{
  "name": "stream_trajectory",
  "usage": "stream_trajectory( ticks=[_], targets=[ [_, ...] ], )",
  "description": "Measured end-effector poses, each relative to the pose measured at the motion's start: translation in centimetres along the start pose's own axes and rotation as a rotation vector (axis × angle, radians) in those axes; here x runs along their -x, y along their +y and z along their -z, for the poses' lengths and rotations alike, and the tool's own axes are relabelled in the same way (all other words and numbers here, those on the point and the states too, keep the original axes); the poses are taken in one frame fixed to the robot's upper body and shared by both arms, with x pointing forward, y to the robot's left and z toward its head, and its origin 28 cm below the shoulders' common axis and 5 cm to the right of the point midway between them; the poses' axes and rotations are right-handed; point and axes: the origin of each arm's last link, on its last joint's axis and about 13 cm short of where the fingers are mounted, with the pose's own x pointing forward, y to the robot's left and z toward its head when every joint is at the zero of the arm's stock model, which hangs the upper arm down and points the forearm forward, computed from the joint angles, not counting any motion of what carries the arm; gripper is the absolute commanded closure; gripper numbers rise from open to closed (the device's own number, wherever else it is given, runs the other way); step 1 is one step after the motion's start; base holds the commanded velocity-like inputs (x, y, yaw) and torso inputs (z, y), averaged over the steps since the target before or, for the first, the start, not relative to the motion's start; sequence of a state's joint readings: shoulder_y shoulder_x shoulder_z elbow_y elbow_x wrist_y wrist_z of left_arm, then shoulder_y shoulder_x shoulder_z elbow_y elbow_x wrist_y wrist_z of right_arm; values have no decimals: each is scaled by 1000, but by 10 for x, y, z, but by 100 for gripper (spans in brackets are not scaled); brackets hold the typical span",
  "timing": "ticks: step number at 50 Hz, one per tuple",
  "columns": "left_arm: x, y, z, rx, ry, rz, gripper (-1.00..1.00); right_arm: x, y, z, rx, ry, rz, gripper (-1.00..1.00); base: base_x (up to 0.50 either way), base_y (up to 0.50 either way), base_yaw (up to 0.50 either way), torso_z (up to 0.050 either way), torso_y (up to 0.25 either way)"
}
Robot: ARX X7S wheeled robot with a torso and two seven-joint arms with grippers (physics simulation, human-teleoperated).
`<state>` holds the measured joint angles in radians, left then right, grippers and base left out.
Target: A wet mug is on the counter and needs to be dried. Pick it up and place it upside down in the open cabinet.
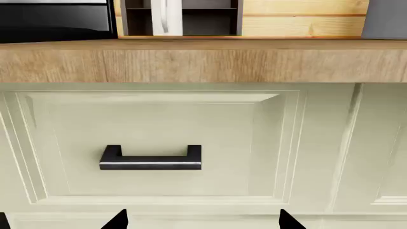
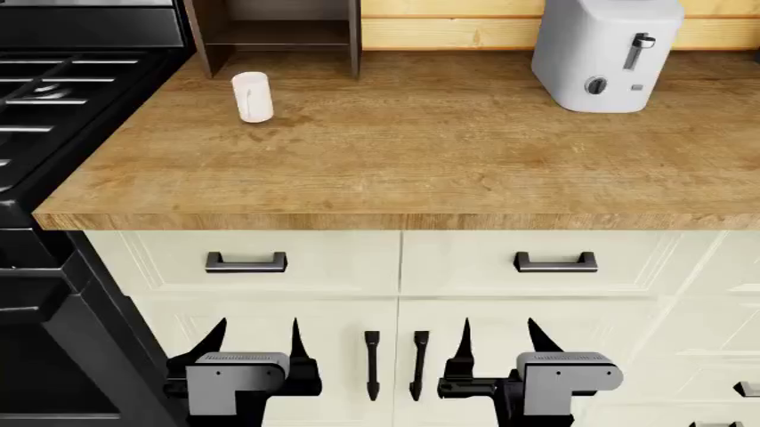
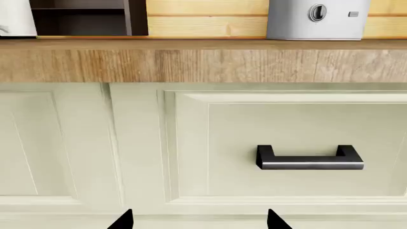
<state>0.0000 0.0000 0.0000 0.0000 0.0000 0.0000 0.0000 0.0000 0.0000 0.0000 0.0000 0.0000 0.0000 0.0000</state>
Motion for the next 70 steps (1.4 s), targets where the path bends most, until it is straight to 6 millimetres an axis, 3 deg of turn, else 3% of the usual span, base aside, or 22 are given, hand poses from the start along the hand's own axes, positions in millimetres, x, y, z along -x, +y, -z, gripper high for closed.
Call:
stream_trajectory(
  ticks=[16, 22, 29, 38, 51, 60, 70],
  targets=[
    [7, -3, -14, 6, 5, 37, -100, 1, 3, -3, 24, -27, -8, -100, 0, 0, 0, 0, 0],
    [8, -2, -30, 15, 12, 35, -100, 2, 2, -18, 38, -46, -14, -100, 0, 0, 0, 0, 0],
    [4, 2, -67, 27, 20, 56, -100, -2, -4, -52, 65, -93, -24, -100, 0, 0, 0, 0, 0],
    [-6, 10, -128, 30, 7, 104, -100, -11, -18, -113, 96, -151, -37, -100, 0, 0, 0, 2, 0],
    [-22, 28, -213, 10, -8, 137, -100, -14, -35, -191, 170, -222, -43, -100, 0, 0, 0, 49, 0],
    [-22, 39, -255, -48, -30, 143, -100, -12, -42, -224, 210, -226, -50, -100, 0, 0, 0, 50, 0],
    [-18, 46, -288, -77, -57, 144, -100, -10, -46, -248, 240, -211, -61, -100, 0, 0, 0, 50, 0]
  ],
)
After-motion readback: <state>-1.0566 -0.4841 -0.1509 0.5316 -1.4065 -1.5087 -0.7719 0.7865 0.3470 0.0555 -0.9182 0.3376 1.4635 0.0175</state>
